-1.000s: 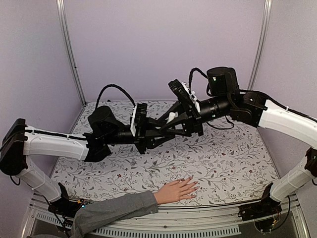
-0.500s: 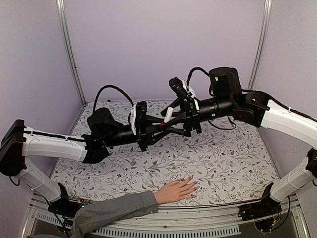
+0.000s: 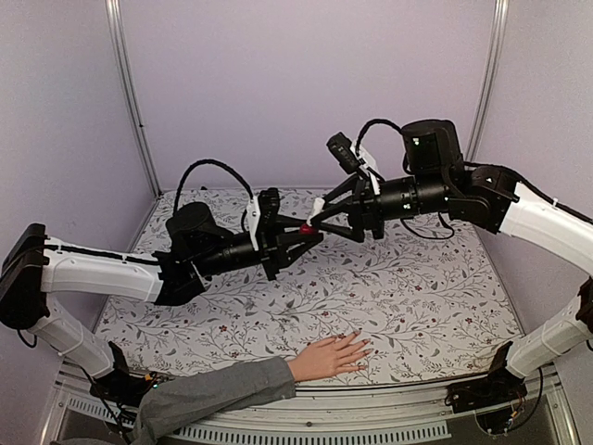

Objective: Paint the nails
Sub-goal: Paint the nail polish on the nail.

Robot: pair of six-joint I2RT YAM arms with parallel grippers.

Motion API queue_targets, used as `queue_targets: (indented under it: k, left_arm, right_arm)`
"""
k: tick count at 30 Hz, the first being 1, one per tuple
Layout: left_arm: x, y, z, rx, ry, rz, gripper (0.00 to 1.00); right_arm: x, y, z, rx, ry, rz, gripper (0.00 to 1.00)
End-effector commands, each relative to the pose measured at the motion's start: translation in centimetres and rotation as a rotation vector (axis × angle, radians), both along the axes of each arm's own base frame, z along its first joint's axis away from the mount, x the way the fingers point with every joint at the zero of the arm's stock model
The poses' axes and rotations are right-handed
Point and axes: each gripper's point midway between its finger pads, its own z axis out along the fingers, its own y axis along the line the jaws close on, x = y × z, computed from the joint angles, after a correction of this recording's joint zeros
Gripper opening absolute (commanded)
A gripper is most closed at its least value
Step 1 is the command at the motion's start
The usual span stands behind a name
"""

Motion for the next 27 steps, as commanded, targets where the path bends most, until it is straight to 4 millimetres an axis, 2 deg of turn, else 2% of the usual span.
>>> queue_targets:
  k: [1,14,25,27]
  left_arm:
    - [0.4,0.2,0.3,0.003,-0.013,0.025,0.00]
    - [0.6,-0.5,-0.3,0.022,-0.010,0.027,0.00]
    - [0.7,-0.8,-0.7,0.036,-0.008,0.031,0.00]
    - [0.7,-0.7,-0.7,0.036,-0.011,0.033,0.00]
  right_arm:
    - [0.3,0.1,0.2,-0.023,0.027,-0.006,0.53]
    - [-0.3,1.0,-0.7,-0.067,0.060,0.065,0.36]
    - [-0.3,1.1,-1.0,-0.081,0.062,0.076,0.20]
    - [-0.3,1.0,-1.2,-0.089,0.063,0.073,0.20]
